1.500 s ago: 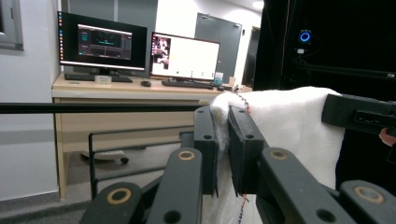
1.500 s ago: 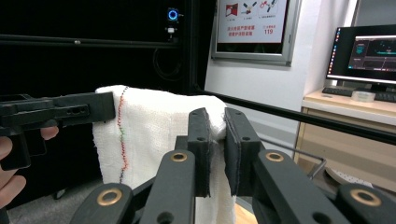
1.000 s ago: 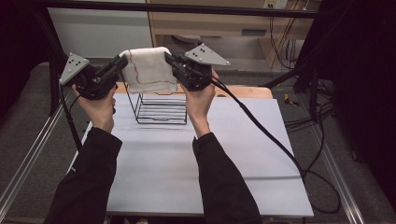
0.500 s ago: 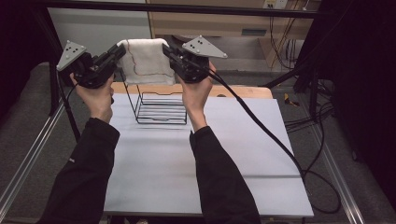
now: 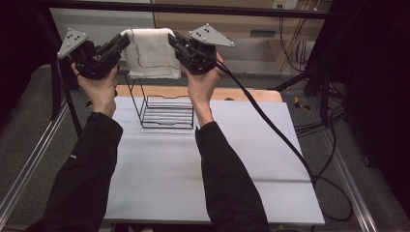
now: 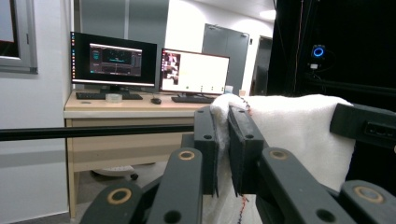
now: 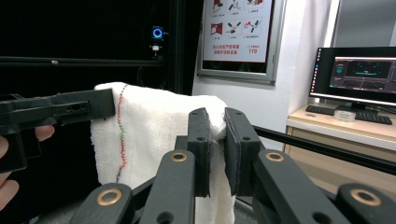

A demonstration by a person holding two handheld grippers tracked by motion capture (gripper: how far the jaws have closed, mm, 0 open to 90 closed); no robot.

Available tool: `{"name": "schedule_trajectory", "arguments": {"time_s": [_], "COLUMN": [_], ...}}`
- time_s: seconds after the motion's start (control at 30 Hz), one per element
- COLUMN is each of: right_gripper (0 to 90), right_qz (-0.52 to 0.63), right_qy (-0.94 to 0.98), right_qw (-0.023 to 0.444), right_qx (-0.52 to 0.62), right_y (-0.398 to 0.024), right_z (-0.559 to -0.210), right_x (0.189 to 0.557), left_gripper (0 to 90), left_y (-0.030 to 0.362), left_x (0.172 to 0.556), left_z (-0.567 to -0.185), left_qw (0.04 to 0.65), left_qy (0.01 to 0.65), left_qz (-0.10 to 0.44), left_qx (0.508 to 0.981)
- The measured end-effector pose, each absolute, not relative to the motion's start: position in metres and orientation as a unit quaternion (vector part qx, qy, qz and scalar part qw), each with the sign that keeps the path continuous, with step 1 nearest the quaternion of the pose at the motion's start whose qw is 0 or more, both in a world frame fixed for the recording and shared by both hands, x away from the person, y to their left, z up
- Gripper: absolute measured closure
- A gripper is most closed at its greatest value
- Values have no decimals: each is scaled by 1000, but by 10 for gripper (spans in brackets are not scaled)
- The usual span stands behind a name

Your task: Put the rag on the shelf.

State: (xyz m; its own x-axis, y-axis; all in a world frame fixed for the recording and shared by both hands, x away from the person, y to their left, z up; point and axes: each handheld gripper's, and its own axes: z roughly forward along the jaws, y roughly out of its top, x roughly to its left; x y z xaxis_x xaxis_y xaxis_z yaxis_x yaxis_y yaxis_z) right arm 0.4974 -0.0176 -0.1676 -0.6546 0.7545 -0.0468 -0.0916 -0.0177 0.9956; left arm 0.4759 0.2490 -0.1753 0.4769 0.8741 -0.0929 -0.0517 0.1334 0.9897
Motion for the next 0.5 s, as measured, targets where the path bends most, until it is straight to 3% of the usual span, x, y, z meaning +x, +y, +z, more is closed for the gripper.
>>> {"name": "schedule_trajectory", "arguments": {"time_s": [0.5], "right_gripper": [814], "right_qz": [657], "right_qy": [624], "right_qw": [316], "right_qx": [282], "right_y": [-14], "right_z": [-170], "right_x": [523], "left_gripper": [822], "left_y": [248], "left_x": [501], "left_z": [-174], "left_qw": [647], "left_qy": [383], "left_qz": [350], "left_qx": [559]}}
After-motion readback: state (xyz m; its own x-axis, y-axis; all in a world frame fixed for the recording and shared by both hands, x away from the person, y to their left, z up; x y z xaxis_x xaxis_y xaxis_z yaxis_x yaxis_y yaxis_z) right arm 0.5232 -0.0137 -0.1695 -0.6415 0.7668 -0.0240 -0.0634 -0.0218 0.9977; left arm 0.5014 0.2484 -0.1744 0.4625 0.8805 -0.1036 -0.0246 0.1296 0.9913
